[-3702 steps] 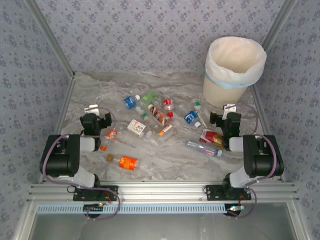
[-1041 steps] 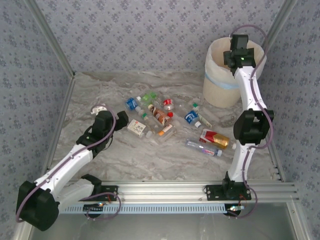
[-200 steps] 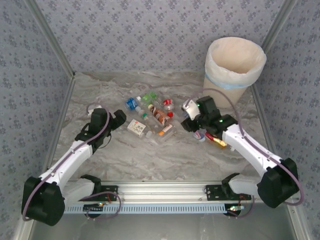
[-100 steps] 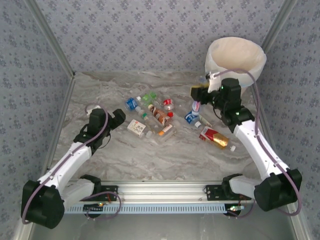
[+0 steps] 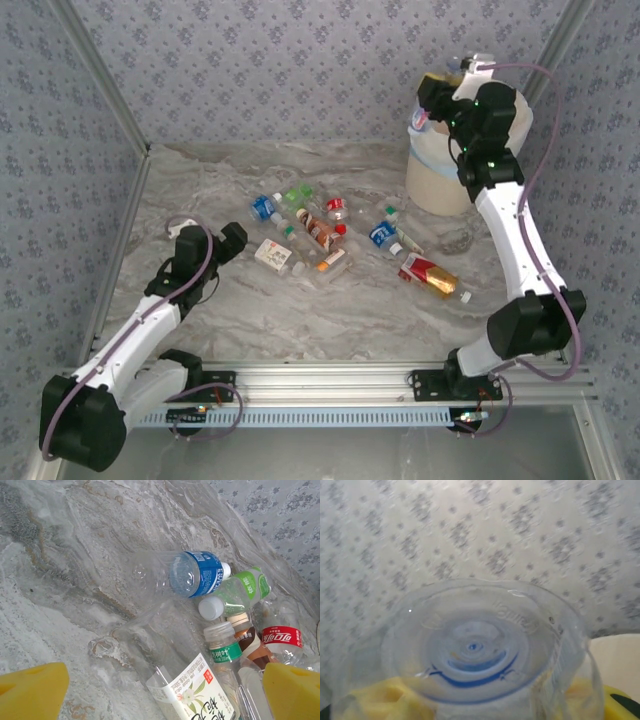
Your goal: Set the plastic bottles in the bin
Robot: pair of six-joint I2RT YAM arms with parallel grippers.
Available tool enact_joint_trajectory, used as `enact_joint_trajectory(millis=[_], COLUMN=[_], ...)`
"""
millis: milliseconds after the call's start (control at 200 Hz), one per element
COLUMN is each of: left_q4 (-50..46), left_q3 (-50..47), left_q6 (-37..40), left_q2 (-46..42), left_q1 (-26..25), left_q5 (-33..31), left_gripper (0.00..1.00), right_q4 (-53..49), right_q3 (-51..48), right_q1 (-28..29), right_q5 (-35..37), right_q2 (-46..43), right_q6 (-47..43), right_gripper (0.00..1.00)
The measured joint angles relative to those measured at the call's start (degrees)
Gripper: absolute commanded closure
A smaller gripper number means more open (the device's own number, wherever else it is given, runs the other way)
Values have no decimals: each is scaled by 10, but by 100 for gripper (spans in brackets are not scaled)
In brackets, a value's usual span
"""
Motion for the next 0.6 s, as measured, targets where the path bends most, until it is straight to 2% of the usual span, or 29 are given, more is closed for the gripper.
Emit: enact_joint_trajectory(millis=[155,320,600], left_q4=[9,10,9], left_q3=[-3,-13,-15], left_q6=[0,0,-2], left_q2=[-4,-12,-15], left_q1=[0,0,0], left_q5=[2,2,0], left_gripper=[1,1,1], right_q4=[27,39,-29], right_q3=[40,75,147], right_q1=[-45,-68,-83], right_q5=[27,79,150], right_q2=[48,88,154], right_q6=[34,35,-53], right_gripper=[52,50,45])
